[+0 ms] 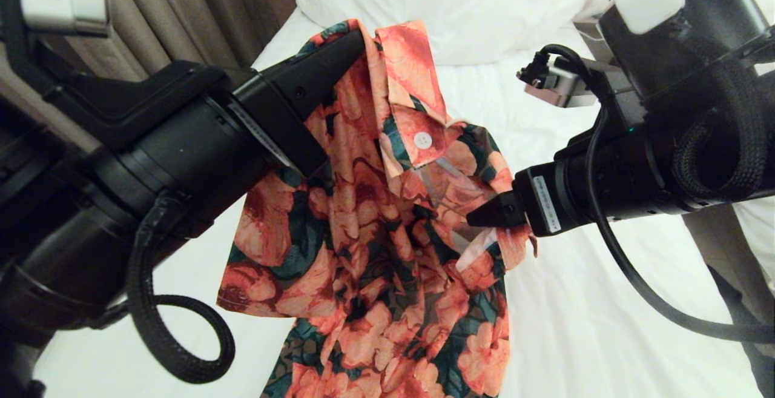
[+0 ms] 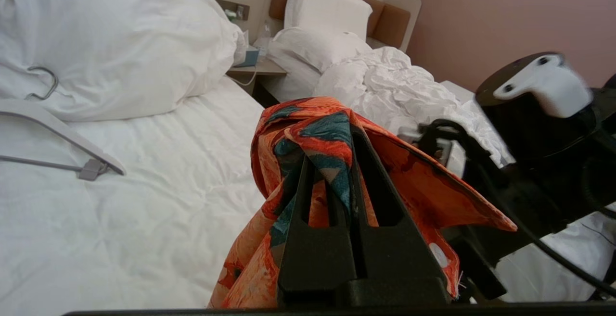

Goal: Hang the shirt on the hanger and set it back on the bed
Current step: Hook the other side of the shirt onto the hanger

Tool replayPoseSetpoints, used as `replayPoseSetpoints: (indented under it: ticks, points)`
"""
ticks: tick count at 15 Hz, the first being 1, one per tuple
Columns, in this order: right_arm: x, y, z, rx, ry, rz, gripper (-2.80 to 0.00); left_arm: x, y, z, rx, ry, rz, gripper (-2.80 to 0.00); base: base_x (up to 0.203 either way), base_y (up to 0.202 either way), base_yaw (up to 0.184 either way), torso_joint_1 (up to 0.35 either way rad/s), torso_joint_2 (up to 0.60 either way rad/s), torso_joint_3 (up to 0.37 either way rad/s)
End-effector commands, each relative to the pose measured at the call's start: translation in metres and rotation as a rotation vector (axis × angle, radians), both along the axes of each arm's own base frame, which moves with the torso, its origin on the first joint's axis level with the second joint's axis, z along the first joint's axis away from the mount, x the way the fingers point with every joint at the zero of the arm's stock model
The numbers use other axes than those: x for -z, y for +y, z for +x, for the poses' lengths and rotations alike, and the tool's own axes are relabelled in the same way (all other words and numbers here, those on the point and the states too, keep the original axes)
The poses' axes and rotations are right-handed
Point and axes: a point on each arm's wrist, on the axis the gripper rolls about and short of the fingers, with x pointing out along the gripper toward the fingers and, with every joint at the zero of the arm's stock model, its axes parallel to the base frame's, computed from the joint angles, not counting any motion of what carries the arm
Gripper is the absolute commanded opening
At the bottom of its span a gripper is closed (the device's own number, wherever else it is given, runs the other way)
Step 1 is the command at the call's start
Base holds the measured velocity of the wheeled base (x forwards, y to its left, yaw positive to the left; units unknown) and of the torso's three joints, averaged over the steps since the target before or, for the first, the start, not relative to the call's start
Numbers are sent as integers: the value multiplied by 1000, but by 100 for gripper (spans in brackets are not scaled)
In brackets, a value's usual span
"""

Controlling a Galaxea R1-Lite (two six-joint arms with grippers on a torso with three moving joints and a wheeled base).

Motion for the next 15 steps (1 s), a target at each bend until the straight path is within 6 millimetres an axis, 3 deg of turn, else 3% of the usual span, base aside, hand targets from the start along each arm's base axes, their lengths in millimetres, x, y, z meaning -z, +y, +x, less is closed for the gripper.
replayPoseSetpoints:
  ticks: [1,7,11,15]
  points:
    - [5,3,5,-2,20,2,0,-1,1,-1,1,-6,-7,-280,0,0,0,0,0,0]
    - [0,1,10,-153,188,255,0,-1,1,-1,0,-6,-5,-280,0,0,0,0,0,0]
    - [-5,4,12,-220,58,420,0,-2,1,-1,0,-7,-7,-280,0,0,0,0,0,0]
    - [-20,-7,-5,-277,95,505,0,-1,1,-1,1,-5,-6,-280,0,0,0,0,0,0]
